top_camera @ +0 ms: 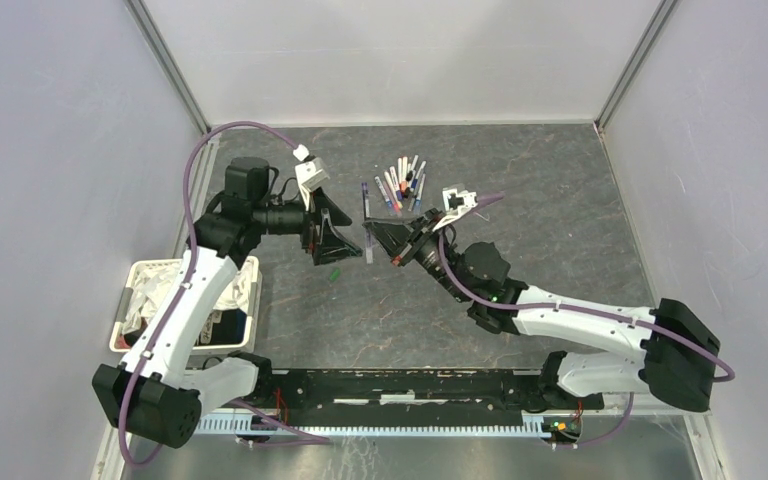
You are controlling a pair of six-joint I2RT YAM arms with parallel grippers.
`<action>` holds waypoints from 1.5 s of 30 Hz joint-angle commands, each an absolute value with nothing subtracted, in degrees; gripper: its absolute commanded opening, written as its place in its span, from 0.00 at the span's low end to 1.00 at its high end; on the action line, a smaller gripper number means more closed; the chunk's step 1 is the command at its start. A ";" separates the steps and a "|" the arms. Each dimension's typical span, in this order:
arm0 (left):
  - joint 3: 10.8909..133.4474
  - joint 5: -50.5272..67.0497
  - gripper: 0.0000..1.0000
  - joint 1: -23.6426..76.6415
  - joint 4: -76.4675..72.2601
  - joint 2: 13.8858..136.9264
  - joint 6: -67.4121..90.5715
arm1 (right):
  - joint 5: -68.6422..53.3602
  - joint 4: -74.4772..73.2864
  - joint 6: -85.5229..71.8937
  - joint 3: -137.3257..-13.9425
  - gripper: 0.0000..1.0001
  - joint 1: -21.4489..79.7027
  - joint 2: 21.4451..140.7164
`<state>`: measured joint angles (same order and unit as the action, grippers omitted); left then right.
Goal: Open the pen caps
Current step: Pick up the pen from the center of the board.
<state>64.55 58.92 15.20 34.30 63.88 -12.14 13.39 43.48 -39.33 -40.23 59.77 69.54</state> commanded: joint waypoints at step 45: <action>58.12 21.48 0.02 22.57 60.40 61.19 -65.15 | -37.13 -8.79 -30.66 -70.52 0.71 40.70 85.40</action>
